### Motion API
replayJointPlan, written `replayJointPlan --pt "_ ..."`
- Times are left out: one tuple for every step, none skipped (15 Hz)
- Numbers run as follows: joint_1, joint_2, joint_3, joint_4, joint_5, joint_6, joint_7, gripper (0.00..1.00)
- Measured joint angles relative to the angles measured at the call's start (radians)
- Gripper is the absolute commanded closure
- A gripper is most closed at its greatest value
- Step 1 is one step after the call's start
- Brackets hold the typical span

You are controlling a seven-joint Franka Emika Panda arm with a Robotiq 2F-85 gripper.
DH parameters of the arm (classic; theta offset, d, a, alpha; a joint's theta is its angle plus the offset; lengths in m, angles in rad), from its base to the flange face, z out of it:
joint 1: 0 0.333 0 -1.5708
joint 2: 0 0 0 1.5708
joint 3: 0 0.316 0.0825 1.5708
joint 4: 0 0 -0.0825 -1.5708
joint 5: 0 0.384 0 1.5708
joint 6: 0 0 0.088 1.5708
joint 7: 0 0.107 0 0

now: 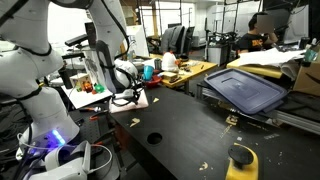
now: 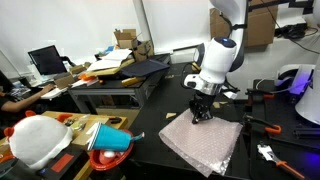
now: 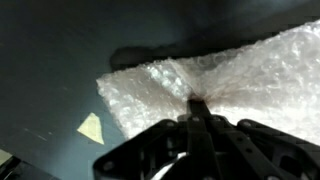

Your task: Fold the plastic in half, then move the plastic to the right

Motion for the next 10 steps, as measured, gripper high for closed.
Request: replayJointPlan --pt "-0.026 -0.004 -0.003 0.0 -0.023 -0.008 0.005 1.0" --pt "-0.052 -0.01 -0.007 0.0 -0.045 -0.018 0.011 1.0" --pt "-0.075 -0.016 -0.012 0.002 -0.063 -0.028 0.014 1.0" --pt "-0.098 -0.023 -0.019 0.004 -0.078 -0.039 0.015 1.0" --pt "-0.118 -0.029 -0.027 0.008 -0.091 -0.054 0.017 1.0" --pt "-0.138 -0.034 -0.036 0.013 -0.1 -0.072 0.017 1.0" --pt "-0.155 -0.039 -0.047 0.02 -0.105 -0.091 0.017 1.0" --pt "-0.169 -0.042 -0.059 0.028 -0.106 -0.114 0.017 1.0" --pt "-0.17 -0.047 -0.082 0.039 -0.108 -0.13 0.028 1.0" --pt "-0.16 -0.057 -0.113 0.049 -0.109 -0.141 0.048 1.0"
